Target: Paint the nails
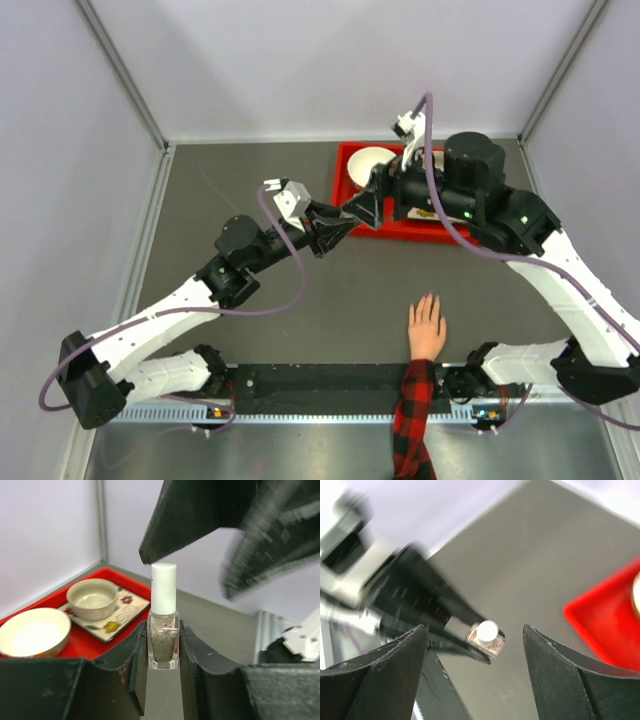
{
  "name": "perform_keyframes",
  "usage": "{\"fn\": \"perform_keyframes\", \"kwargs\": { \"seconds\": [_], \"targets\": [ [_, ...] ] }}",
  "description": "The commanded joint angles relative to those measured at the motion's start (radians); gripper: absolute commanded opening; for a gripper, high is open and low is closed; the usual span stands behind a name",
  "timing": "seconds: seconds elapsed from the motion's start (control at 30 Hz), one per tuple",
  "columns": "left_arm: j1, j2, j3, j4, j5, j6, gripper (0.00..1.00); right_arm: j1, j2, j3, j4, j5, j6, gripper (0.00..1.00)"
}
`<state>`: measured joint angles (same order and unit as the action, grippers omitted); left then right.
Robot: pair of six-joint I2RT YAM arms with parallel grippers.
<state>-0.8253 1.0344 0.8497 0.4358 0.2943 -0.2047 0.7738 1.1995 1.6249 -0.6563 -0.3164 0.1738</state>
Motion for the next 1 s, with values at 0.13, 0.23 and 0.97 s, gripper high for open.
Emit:
{"fn": "perform_keyframes", "kwargs": {
  "seconds": [0.13, 0.23, 0.97],
  "targets": [
    [0.003, 0.059, 0.057, 0.037, -0.069, 0.137, 0.00, 0.008, 0.043, 0.061, -0.097, 0.313, 0.420, 0.77],
    [0.003, 0.062, 0.055, 0.038, -0.069, 0.131, 0.00, 0.008, 0.040, 0.053, -0.098, 0.313, 0.464, 0.58],
    [0.003, 0.070, 0.055, 0.041, -0.070, 0.100, 0.00, 0.038, 0.098, 0.067, -0.115, 0.326, 0.481, 0.18]
  ]
}}
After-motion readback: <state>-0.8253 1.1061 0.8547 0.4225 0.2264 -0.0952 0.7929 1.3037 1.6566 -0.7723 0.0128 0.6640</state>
